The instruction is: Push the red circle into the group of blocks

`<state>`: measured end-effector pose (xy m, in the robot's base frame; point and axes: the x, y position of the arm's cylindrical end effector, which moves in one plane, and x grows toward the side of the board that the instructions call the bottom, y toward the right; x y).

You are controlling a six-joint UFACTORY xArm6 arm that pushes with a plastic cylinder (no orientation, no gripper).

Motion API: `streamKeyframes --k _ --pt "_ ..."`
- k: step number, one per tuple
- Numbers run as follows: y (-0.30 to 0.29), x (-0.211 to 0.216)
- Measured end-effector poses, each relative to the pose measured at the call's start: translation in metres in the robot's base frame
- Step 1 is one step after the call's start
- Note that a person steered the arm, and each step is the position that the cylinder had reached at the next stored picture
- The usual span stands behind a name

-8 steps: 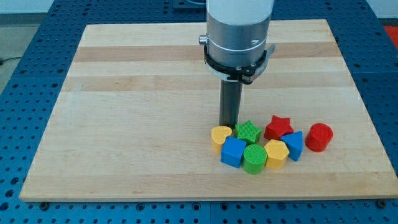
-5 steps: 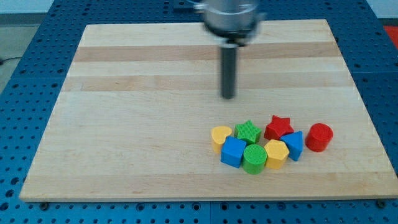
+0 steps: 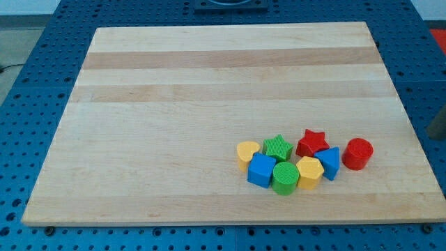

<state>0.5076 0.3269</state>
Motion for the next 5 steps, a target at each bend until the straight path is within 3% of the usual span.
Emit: streamKeyframes --k 1,3,5 --pt "-0.005 0.031" --pt "-0.046 0.024" --pt "-0.156 0.021"
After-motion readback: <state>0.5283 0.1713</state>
